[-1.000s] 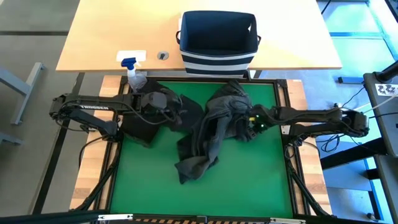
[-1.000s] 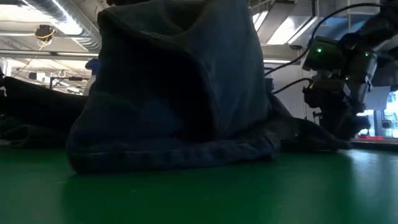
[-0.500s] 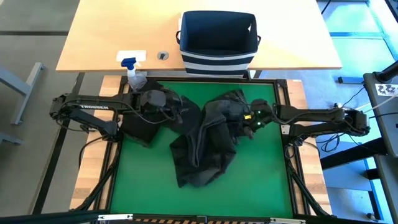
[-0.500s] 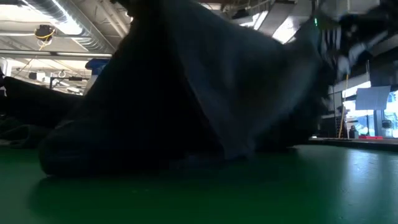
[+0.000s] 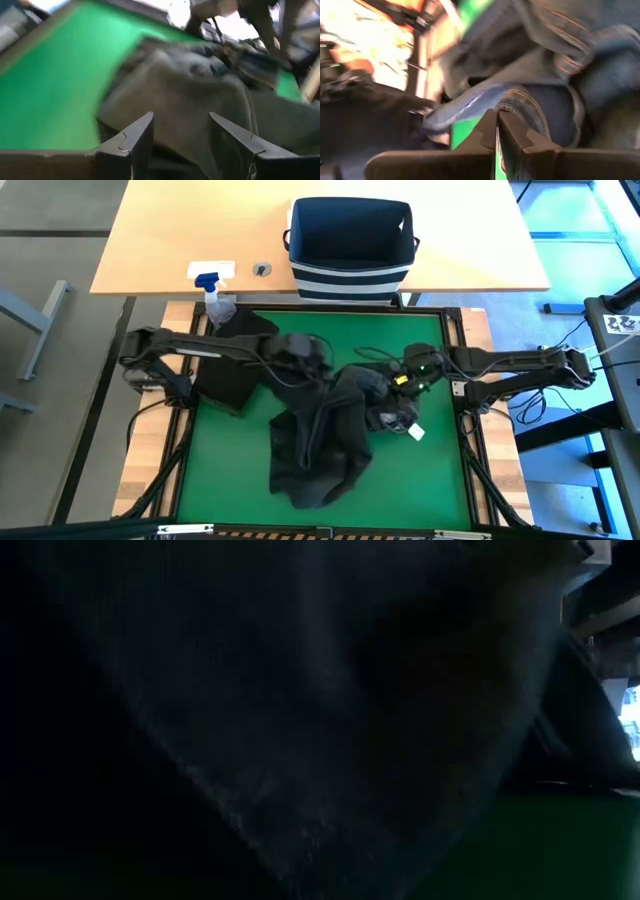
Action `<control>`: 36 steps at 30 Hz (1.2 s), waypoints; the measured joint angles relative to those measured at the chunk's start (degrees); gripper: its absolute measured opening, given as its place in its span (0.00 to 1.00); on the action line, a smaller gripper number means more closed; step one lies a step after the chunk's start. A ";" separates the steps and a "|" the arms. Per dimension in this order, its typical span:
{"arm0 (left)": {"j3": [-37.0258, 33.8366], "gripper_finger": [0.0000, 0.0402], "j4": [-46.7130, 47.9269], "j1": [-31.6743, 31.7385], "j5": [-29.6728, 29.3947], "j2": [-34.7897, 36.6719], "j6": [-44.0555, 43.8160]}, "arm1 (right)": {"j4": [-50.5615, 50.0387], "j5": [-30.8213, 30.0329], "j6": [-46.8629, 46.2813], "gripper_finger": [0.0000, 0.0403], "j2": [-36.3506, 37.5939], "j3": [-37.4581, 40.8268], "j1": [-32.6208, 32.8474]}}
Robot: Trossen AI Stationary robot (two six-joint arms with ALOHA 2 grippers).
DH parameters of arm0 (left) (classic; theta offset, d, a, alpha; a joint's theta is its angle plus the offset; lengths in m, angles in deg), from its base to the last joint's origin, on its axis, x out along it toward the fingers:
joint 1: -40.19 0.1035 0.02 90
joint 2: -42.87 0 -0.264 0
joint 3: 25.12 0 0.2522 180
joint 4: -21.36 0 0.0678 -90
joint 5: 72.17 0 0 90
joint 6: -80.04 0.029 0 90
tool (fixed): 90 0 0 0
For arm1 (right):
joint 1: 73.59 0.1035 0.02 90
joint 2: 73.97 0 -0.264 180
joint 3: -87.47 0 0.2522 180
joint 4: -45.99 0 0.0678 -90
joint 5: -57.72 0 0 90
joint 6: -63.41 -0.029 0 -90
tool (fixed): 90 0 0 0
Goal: Fold Laundry from Bin
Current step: Fold the blue pants
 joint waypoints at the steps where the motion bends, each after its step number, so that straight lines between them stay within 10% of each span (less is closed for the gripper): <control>1: 0.89 0.44 0.46 -0.21 2.07 -1.99 -0.34 | -2.43 -1.24 0.05 0.02 0.00 0.00 0.59; 18: 6.42 0.44 1.09 -2.87 19.26 -9.76 -2.70 | -10.10 -9.22 6.06 0.01 -0.89 -0.07 2.88; 24: 5.21 0.42 2.91 -6.04 1.08 -9.76 0.08 | -10.53 -8.68 9.64 0.01 -3.15 -0.07 2.88; 29: 5.19 0.23 6.47 -7.09 -6.39 -9.76 0.15 | -10.84 -8.83 11.72 0.01 -3.61 -0.07 2.88; 36: 15.46 0.02 36.38 -7.68 -13.79 -7.26 -5.19 | -19.58 -10.34 16.59 0.01 -0.70 -3.59 2.93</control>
